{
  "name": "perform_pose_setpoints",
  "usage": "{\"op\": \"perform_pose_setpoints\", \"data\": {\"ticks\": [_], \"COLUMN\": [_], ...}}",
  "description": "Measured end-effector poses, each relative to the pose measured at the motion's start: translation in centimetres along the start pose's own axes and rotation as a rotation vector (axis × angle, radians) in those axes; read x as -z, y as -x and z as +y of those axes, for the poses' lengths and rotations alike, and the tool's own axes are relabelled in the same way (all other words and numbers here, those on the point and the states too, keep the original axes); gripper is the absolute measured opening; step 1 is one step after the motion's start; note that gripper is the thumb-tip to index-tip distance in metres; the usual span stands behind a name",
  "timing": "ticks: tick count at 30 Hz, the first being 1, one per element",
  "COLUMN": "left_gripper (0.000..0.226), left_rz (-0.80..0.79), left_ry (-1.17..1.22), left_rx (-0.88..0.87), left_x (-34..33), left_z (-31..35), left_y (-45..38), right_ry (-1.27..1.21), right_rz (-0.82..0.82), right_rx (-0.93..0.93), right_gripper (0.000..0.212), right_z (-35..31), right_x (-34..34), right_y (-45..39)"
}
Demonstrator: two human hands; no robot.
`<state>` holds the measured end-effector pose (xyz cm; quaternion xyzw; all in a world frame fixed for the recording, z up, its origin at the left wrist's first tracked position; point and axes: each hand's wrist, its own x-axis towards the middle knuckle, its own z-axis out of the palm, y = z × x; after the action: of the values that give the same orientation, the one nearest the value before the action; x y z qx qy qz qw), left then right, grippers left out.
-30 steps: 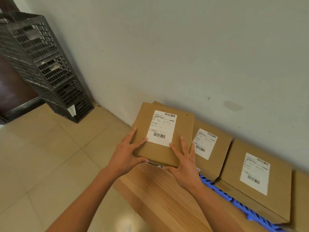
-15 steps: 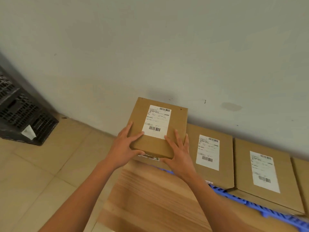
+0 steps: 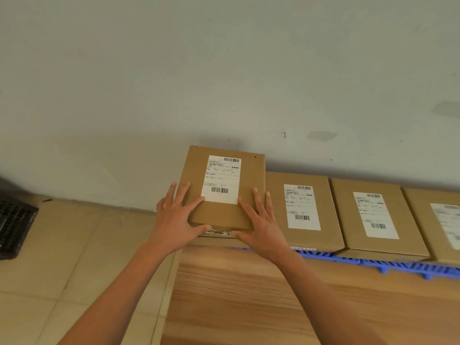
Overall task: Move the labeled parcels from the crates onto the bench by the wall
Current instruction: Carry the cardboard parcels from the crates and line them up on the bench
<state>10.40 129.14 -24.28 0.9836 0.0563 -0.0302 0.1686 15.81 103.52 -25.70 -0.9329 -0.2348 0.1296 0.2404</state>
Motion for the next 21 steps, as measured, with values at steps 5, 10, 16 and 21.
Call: {"op": "perform_pose_setpoints", "data": {"ticks": [5, 10, 16, 21], "left_gripper": [0.061, 0.049, 0.047, 0.049], "left_rz": [0.134, 0.031, -0.092, -0.187], "left_ry": [-0.015, 0.015, 0.039, -0.013], "left_rx": [-0.137, -0.246, -0.397, -0.542], "left_x": [1.3, 1.5, -1.4, -4.7], "left_z": [4.0, 12.0, 26.1, 40.1], "left_y": [-0.4, -0.7, 1.4, 6.7], "right_ry": [-0.08, -0.116, -0.084, -0.043], "right_rz": [0.114, 0.241, 0.348, 0.408], "right_rx": [-0.074, -0.142, -0.271, -0.404], "right_gripper": [0.069, 0.048, 0.044, 0.044], "right_z": [1.0, 4.6, 11.9, 19.2], "right_x": [2.1, 6.0, 11.4, 15.7], "right_y": [2.4, 7.4, 18.4, 30.5]}}
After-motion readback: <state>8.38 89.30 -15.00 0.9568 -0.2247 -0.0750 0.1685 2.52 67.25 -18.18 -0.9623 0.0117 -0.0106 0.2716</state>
